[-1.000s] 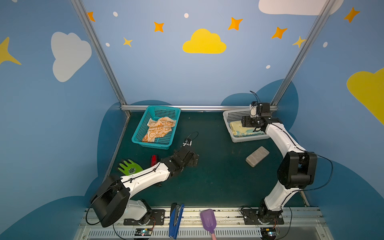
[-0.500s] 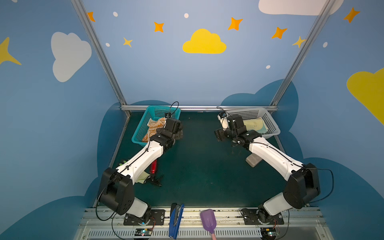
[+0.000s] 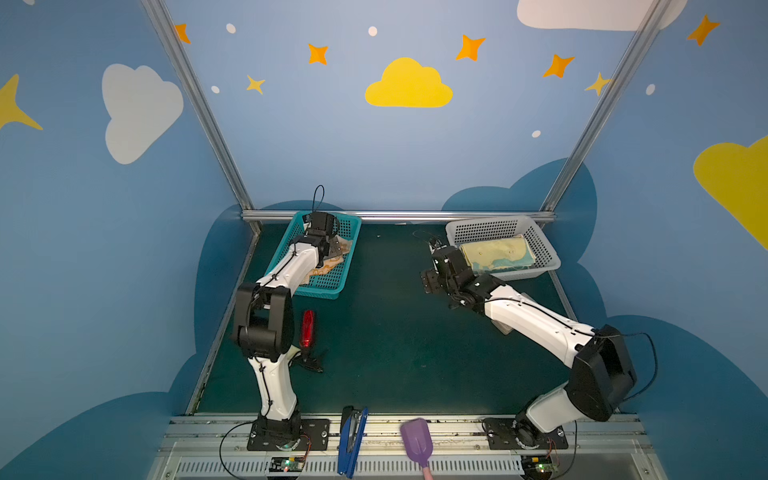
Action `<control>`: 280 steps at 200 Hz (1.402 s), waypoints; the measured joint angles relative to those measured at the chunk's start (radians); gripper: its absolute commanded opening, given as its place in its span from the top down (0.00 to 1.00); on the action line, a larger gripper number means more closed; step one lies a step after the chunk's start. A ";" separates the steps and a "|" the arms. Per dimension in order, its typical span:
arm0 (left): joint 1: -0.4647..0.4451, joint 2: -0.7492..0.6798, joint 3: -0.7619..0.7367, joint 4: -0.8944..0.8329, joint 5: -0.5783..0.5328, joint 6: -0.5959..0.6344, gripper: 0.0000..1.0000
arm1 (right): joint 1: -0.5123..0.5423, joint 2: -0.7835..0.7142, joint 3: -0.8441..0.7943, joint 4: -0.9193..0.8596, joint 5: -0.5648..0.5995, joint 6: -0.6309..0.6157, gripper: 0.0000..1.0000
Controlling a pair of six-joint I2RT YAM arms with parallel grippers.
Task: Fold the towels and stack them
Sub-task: 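Reach the left gripper into the teal basket while the right gripper withdraws, then grasp the orange bunny towel with the left gripper and lay it on the table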
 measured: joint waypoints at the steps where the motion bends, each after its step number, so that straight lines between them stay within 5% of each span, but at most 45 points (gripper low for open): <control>1: 0.001 0.006 0.006 -0.003 0.001 0.000 0.00 | 0.001 0.000 0.000 -0.002 -0.001 0.002 0.11; 60: 0.031 0.390 0.459 -0.253 0.077 0.007 0.00 | 0.072 0.039 -0.004 -0.122 -0.037 0.072 0.11; 101: 0.048 0.460 0.536 -0.349 0.143 0.006 0.11 | 0.092 0.061 -0.013 -0.150 -0.052 0.110 0.11; 114: 0.057 0.460 0.536 -0.359 0.165 0.004 0.23 | 0.092 0.061 -0.013 -0.150 -0.054 0.115 0.11; 137: 0.068 0.460 0.536 -0.364 0.203 0.004 0.71 | 0.092 0.061 -0.013 -0.150 -0.056 0.120 0.11; 154: 0.069 0.460 0.536 -0.364 0.222 0.005 0.96 | 0.093 0.060 -0.015 -0.147 -0.056 0.124 0.11; 197: 0.063 0.400 0.465 -0.336 0.224 0.029 0.96 | 0.093 0.058 -0.052 -0.142 -0.060 0.132 0.12; 280: -0.077 -0.090 0.189 -0.166 0.164 0.171 0.96 | 0.071 0.010 -0.102 -0.107 -0.046 0.158 0.12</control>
